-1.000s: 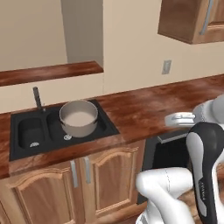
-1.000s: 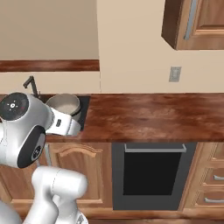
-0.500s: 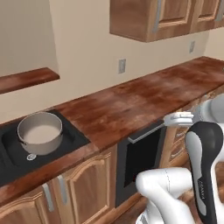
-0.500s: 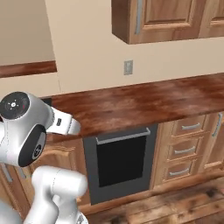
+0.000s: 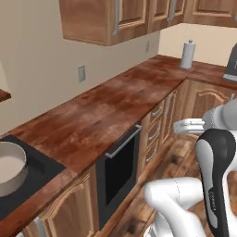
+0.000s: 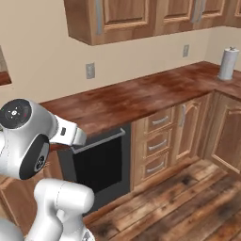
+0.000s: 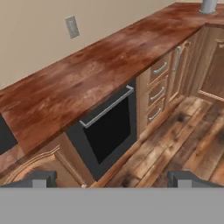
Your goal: Move the pot and pan from the stove into the sink.
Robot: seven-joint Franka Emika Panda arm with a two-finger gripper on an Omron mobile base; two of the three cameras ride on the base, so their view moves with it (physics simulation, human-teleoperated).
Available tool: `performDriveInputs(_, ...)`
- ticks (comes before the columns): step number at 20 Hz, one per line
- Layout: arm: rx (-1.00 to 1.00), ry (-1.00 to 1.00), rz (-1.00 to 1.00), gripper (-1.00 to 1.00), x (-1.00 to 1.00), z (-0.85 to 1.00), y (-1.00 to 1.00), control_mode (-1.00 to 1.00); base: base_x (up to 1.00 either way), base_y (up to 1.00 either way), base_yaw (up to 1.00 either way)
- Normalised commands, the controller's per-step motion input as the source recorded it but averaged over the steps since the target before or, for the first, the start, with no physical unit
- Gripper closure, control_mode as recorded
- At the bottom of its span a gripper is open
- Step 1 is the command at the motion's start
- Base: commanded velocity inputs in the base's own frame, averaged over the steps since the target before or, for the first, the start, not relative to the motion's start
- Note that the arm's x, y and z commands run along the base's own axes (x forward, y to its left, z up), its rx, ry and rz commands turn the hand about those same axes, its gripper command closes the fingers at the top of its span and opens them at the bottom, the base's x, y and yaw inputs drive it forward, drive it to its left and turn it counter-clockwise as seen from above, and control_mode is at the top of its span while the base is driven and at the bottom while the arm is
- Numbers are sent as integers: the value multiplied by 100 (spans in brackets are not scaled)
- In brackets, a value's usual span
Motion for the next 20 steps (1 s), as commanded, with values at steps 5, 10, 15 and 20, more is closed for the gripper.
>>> performDriveInputs(5,0,0,0,-100,0,0,0,100,0,-5,-50)
performDriveInputs(10,0,0,0,-100,0,0,0,100,0,-7,-50)
performDriveInputs(15,0,0,0,-100,0,0,0,100,0,-13,-50)
performDriveInputs(20,0,0,0,-100,0,0,0,100,0,-28,-46)
